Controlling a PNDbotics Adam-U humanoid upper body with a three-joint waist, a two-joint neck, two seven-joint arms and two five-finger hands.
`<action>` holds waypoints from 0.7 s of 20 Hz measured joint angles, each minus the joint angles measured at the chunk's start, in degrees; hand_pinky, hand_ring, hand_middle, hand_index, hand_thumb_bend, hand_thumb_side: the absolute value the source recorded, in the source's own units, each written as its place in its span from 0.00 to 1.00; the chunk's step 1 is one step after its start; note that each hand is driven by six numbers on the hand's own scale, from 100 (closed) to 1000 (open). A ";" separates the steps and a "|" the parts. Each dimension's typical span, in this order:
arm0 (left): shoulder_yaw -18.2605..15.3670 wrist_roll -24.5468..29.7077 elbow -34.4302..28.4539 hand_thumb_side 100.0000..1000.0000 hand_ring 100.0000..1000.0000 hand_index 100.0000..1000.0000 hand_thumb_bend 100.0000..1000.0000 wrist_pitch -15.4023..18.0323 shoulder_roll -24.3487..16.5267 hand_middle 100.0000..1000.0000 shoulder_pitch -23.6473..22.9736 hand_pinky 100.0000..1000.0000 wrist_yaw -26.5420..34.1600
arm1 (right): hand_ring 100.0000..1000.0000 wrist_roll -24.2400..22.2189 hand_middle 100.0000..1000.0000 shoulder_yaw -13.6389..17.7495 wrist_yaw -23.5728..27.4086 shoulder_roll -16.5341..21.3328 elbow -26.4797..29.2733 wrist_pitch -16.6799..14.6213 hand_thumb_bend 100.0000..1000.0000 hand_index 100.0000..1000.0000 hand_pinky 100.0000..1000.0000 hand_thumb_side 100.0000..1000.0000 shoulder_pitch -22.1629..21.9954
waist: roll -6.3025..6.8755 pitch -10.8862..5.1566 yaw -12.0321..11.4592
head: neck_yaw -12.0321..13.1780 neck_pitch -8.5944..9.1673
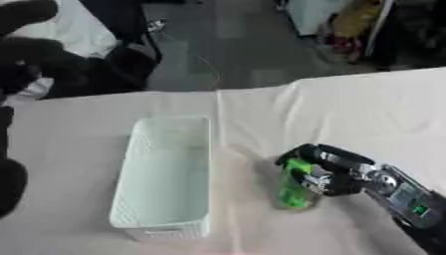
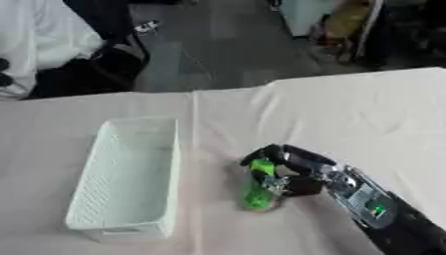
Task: Pick up objects on the table and place them in the box.
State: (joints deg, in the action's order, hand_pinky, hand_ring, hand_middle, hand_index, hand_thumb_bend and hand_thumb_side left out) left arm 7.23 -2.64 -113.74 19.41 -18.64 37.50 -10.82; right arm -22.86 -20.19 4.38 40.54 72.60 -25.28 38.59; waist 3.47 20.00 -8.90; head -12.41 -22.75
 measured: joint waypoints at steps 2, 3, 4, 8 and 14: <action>0.00 0.01 0.00 0.77 0.61 0.77 0.75 0.01 -0.01 0.87 -0.04 0.56 -0.01 | 0.00 2.68 0.00 -0.48 -0.07 -0.42 -0.05 -2.60 0.00 0.12 0.00 0.38 -0.34 | 0.10 0.00 0.14 | 0.15 -0.05; 0.00 0.01 0.00 0.77 0.61 0.77 0.75 0.01 -0.01 0.87 -0.05 0.56 -0.01 | 0.00 3.43 0.00 -0.77 0.14 -0.50 -0.04 -3.72 0.00 0.12 0.00 0.39 -0.35 | 0.16 0.00 0.25 | 0.15 -0.17; 0.00 0.01 0.00 0.77 0.61 0.77 0.75 0.01 -0.02 0.87 -0.08 0.56 -0.02 | 0.00 3.90 0.00 -1.01 0.64 -0.54 0.04 -4.62 0.00 0.11 0.00 0.39 -0.35 | 0.21 0.00 0.32 | 0.15 -0.21; -0.01 -0.01 0.00 0.77 0.61 0.77 0.75 0.03 -0.06 0.87 -0.58 0.56 -0.05 | 0.00 4.13 0.00 -1.72 3.86 -0.13 1.90 -6.15 0.00 0.11 0.00 0.41 -0.30 | 0.24 -0.01 0.73 | 0.33 -0.26; -0.02 -0.03 0.00 0.77 0.61 0.77 0.75 0.04 -0.44 0.87 -0.82 0.56 -0.24 | 0.00 4.43 0.00 -1.78 9.87 2.38 6.83 -3.54 0.00 0.11 0.00 0.41 -0.23 | 0.12 -0.02 1.45 | 0.55 -0.28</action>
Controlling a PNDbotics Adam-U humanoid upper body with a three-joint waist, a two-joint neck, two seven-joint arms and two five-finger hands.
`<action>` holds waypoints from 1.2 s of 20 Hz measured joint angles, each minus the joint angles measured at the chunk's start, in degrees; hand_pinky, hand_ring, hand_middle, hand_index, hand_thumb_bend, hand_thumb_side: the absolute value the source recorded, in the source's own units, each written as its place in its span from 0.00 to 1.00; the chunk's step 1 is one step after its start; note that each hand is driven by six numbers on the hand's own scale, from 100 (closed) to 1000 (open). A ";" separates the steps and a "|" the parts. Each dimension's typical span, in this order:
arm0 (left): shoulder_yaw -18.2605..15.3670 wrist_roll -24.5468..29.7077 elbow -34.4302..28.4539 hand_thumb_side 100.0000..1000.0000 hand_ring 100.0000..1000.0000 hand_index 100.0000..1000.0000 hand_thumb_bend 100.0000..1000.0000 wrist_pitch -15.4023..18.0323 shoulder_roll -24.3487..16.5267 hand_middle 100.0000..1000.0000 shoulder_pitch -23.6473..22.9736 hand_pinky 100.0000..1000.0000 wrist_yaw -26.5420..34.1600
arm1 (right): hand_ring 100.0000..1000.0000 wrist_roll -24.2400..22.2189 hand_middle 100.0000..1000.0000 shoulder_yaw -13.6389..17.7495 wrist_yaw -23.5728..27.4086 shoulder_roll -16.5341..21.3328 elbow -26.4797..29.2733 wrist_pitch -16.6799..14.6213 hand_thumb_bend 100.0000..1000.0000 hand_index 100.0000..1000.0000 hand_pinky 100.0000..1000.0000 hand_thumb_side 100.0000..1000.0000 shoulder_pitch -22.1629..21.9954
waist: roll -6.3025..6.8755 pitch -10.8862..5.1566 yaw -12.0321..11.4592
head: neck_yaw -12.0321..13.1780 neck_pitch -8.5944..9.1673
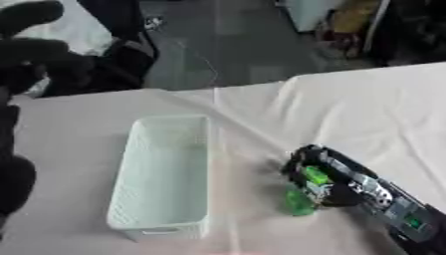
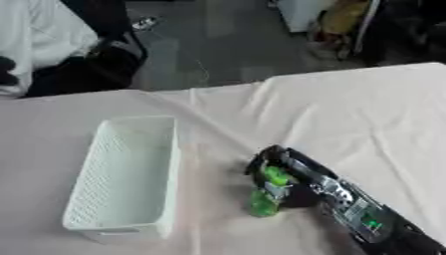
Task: Pick up objects on the table and place them in the box.
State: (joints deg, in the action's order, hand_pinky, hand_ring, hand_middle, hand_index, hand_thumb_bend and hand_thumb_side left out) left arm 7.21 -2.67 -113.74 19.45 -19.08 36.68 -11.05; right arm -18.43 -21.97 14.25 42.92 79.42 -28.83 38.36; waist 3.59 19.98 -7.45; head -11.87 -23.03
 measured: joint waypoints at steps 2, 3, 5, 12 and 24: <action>-0.01 -0.02 0.00 0.77 0.61 0.77 0.75 0.00 -0.14 0.87 -0.24 0.56 -0.10 | 0.00 0.47 0.00 0.38 1.88 1.08 2.31 1.71 0.00 0.11 0.00 0.64 0.32 | -0.13 -0.01 0.26 | 0.31 0.00; -0.01 -0.03 0.00 0.77 0.61 0.77 0.75 -0.01 -0.14 0.87 -0.25 0.56 -0.15 | 0.00 0.79 0.00 0.64 2.80 1.74 3.61 2.65 0.00 0.10 0.00 0.41 0.45 | -0.18 -0.02 0.35 | 0.36 -0.01; -0.02 -0.03 0.00 0.77 0.61 0.77 0.75 -0.01 -0.25 0.87 -0.30 0.56 -0.26 | 0.00 1.39 0.00 1.09 4.46 2.77 6.01 4.38 0.00 0.10 0.00 0.41 0.46 | -0.18 -0.09 0.54 | 0.37 -0.04; -0.02 -0.24 0.00 0.77 0.61 0.77 0.74 0.20 -0.62 0.87 -0.79 0.56 -0.32 | 0.00 3.57 0.00 2.39 8.99 5.55 13.94 7.83 0.00 0.10 0.00 0.41 0.47 | -0.18 -0.41 0.99 | 0.58 -0.40; -0.90 -2.30 0.00 0.80 0.62 0.78 0.72 -0.98 -0.63 0.86 0.92 0.58 -4.31 | 0.00 4.51 0.00 2.67 10.11 6.94 24.46 2.61 0.00 0.05 0.00 0.00 1.96 | -1.41 -0.51 -0.49 | 0.52 -0.33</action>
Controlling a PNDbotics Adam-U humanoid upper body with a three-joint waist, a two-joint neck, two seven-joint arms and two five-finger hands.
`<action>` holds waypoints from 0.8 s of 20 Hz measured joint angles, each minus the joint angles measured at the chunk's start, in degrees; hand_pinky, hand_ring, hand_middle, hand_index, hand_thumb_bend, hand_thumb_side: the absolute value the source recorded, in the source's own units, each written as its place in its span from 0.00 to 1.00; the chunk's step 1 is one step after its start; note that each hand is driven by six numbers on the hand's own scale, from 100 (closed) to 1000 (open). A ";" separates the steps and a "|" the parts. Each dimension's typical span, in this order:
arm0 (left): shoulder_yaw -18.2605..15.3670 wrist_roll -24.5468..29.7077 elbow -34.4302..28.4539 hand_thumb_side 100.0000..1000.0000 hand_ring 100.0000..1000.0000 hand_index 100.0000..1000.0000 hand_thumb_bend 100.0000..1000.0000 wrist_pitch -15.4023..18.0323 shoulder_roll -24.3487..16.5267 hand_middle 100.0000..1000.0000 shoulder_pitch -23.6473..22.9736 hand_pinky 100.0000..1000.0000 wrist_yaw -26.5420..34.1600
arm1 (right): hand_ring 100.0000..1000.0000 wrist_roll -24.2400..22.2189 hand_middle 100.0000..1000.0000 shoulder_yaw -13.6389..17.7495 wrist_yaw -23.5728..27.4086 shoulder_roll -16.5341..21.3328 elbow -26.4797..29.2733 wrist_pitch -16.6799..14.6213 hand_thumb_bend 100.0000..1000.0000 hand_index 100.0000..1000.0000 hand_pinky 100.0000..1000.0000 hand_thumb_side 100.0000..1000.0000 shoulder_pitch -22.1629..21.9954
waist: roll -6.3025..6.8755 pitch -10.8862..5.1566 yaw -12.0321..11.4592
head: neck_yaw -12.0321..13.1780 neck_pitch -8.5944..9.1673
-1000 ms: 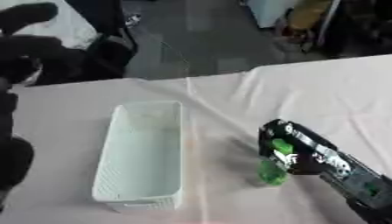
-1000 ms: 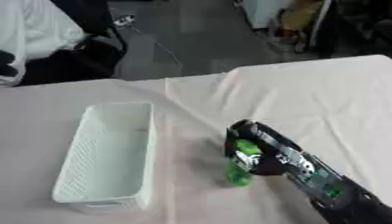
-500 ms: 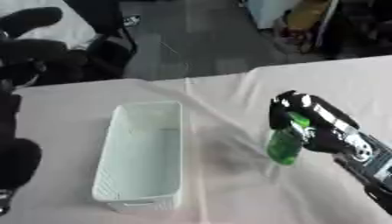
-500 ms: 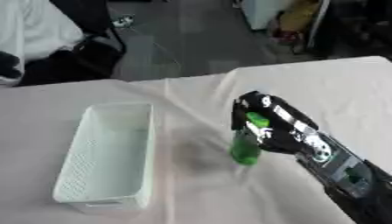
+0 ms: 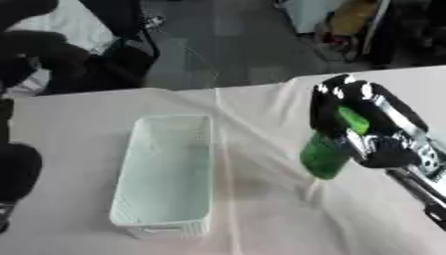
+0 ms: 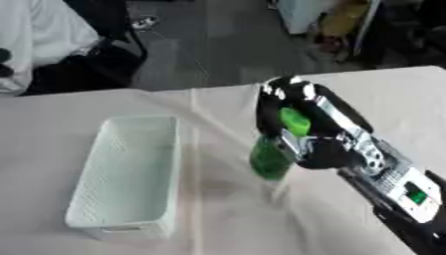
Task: Pick up objects on the table and place them in the box.
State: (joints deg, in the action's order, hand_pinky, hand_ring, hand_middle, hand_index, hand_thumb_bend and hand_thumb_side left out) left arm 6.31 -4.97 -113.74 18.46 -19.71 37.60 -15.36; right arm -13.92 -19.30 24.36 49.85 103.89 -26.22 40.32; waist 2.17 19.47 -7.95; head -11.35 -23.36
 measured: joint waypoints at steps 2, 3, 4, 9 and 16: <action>0.00 0.20 0.00 0.81 0.62 0.78 0.72 -0.24 0.00 0.86 0.66 0.58 -1.08 | 0.00 -0.20 0.00 -0.09 -1.33 0.04 1.42 -2.11 0.00 0.04 0.00 0.00 0.26 | -0.53 0.00 -0.47 | -0.18 0.20; 0.01 0.44 0.00 0.81 0.62 0.78 0.71 -0.35 0.01 0.86 0.99 0.58 -1.66 | 0.00 -0.24 0.00 -0.19 -2.02 0.22 2.10 -3.12 0.00 0.04 0.00 0.00 0.48 | -0.83 0.00 -0.73 | -0.30 0.37; 0.01 0.71 0.00 0.81 0.62 0.78 0.71 -0.39 0.02 0.86 1.32 0.59 -2.26 | 0.00 -0.29 0.00 -0.29 -2.72 0.51 2.80 -4.09 0.00 0.04 0.00 0.00 0.54 | -1.15 0.00 -1.03 | -0.58 0.47; 0.04 2.55 0.00 0.84 0.63 0.78 0.69 -0.10 0.05 0.85 3.26 0.60 -5.62 | 0.00 -0.38 0.00 -0.68 -5.66 1.53 6.05 -8.18 0.00 0.02 0.00 0.00 1.68 | -2.66 0.00 -2.29 | -3.28 1.31; -0.25 5.72 0.00 0.88 0.65 0.79 0.67 -0.22 0.14 0.85 5.78 0.61 -11.22 | 0.00 -0.65 0.00 -1.42 -8.18 1.71 8.40 -10.91 0.00 0.02 0.00 0.00 2.24 | -4.48 0.00 -4.12 | -6.36 1.85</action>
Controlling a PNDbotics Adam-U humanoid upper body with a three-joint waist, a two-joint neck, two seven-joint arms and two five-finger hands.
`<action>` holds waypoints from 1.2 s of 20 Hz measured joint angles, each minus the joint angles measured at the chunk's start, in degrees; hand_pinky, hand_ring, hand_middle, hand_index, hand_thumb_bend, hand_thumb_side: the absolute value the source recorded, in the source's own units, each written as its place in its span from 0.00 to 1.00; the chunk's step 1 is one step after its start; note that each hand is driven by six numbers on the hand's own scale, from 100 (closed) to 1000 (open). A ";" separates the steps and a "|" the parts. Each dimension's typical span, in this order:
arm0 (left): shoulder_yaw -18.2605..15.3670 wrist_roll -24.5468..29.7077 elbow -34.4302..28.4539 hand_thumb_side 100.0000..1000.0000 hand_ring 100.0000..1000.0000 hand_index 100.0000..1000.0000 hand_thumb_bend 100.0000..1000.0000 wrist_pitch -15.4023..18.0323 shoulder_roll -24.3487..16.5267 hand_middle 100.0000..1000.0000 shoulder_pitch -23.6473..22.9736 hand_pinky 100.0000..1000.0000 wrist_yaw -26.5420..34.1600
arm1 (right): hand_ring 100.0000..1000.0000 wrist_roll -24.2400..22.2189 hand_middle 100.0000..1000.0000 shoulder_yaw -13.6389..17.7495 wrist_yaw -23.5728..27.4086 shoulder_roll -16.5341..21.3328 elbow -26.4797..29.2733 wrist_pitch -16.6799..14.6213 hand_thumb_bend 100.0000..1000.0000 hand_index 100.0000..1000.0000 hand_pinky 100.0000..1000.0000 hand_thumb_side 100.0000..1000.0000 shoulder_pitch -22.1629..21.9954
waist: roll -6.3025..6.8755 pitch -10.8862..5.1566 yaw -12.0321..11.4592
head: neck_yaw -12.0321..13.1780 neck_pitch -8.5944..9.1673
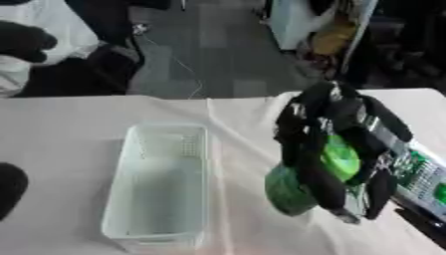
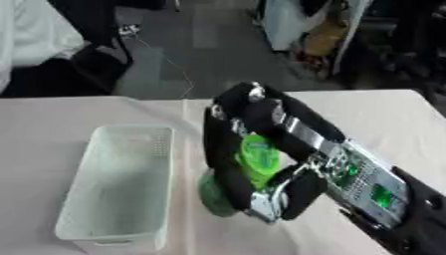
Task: Pick up objects on the table and place them in the box.
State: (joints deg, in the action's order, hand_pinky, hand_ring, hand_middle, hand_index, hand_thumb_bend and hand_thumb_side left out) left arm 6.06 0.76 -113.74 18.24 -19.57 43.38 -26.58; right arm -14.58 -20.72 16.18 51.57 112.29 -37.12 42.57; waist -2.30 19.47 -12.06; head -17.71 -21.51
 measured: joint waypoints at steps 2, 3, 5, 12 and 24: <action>-0.76 0.76 0.00 0.87 0.64 0.80 0.68 -1.52 0.26 0.86 0.58 0.60 -2.30 | 0.00 -0.23 0.00 -0.10 -0.46 -0.12 -0.17 -0.72 0.00 0.02 0.00 0.00 0.21 | -0.56 0.00 -0.80 | -0.39 -0.27; -1.06 1.04 0.00 0.87 0.64 0.80 0.68 -2.64 0.47 0.86 0.71 0.60 -3.43 | 0.00 -0.35 0.00 -0.14 -0.73 -0.26 -0.34 -1.14 0.00 0.02 0.00 0.00 0.25 | -0.84 0.00 -1.09 | -0.50 -0.48; -1.34 1.53 0.00 0.87 0.63 0.80 0.63 -5.09 0.70 0.86 0.93 0.59 -5.34 | 0.00 -0.60 0.00 -0.26 -1.27 -0.30 -0.98 -1.91 0.00 0.02 0.00 0.00 0.26 | -1.40 0.00 -1.61 | -0.61 -0.51; -1.27 2.94 0.00 0.87 0.63 0.80 0.70 -9.23 1.79 0.87 2.73 0.58 -7.79 | 0.00 -0.83 0.00 -0.30 -3.79 -1.34 -4.23 -4.15 0.00 0.03 0.00 0.00 0.31 | -3.18 0.75 -3.66 | -0.92 -0.46; -0.92 4.09 0.00 0.85 0.62 0.79 0.73 -10.30 4.02 0.88 4.06 0.57 -7.69 | 0.00 1.25 0.00 0.46 -8.25 -1.77 -9.73 -6.14 0.00 0.03 0.00 0.00 1.01 | -4.55 3.26 -4.50 | -0.66 1.70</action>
State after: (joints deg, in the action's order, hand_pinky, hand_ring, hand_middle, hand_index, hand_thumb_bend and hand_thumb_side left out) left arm 5.14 4.84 -113.74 7.94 -15.55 47.44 -34.27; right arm -13.33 -20.26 7.93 49.79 102.55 -43.27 43.57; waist -6.85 22.73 -16.56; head -18.37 -19.81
